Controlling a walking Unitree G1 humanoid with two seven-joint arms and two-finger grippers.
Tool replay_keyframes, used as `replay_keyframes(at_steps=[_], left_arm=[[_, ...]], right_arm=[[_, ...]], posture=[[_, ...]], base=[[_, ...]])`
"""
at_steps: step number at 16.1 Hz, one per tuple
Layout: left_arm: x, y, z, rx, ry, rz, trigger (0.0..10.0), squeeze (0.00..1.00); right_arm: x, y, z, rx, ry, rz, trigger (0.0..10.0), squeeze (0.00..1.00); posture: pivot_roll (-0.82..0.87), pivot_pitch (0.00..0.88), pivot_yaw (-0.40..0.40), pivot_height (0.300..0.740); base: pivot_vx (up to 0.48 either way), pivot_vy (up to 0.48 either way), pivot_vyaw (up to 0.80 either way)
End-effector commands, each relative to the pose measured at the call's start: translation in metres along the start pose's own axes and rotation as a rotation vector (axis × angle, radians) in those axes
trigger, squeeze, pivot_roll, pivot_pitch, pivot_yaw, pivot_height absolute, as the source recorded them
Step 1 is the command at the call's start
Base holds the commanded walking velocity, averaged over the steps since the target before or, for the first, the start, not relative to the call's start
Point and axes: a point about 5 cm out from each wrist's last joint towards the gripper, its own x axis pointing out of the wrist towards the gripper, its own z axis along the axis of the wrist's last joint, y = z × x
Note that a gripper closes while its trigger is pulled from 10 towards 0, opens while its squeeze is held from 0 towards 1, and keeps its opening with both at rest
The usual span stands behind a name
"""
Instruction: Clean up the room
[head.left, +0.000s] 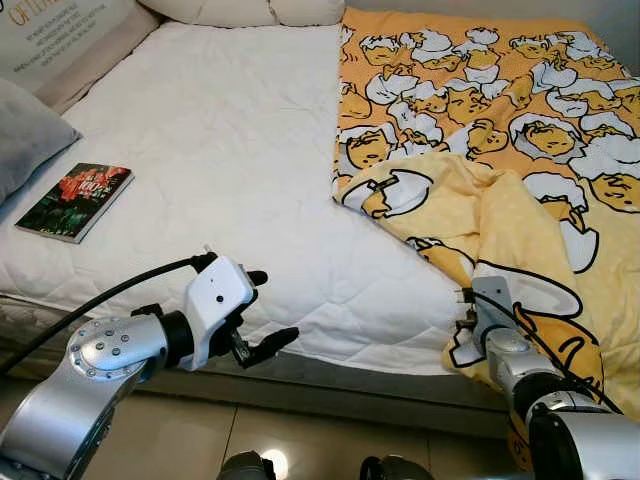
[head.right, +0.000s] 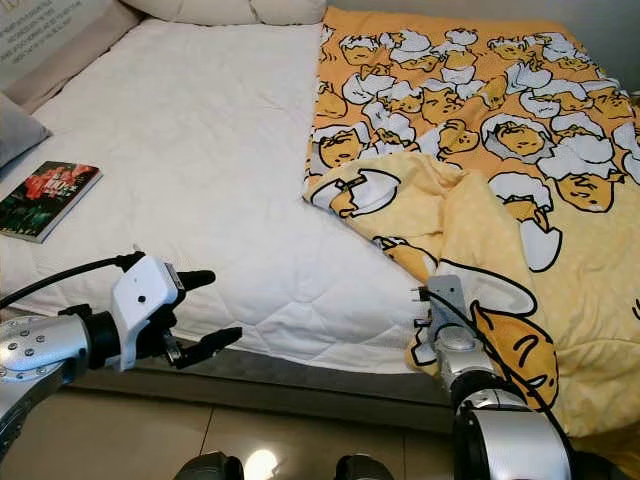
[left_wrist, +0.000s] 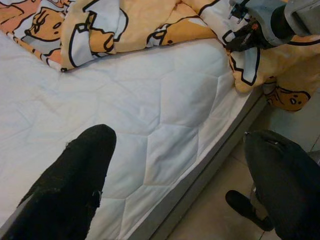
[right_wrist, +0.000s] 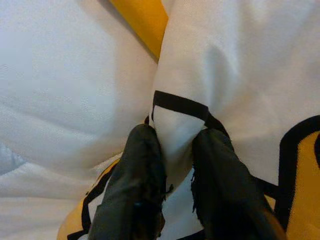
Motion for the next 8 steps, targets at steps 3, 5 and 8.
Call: replay_keyframes(at_steps=[3,5,8], left_arm=[[0.0037,0.0005,0.0016,0.009,-0.002,-0.015,10.0,0.0],[0.0056,0.0006,0.002,0.007,-0.007,-0.014,10.0,0.0],[0.009,0.0006,0.0015,0.006,-0.01,-0.016,10.0,0.0]], right_arm=[[-0.0001,-0.0058,-0.0033,0.02,0.003,-0.006,0.0,0.0],[-0.0001,-0.0058,-0.0028,0.028,0.0,0.0,0.0,0.0],[-0.0002,-0.0064,-0.0026,0.041,-0.007,0.014,0.0,0.0]], posture=[[0.13,0.062,0.03,0.74],[0.13,0.049,0.03,0.74],[0.11,0.039,0.028,0.74]], base=[[0.0,0.0,0.0],[0.0,0.0,0.0],[0.0,0.0,0.0]])
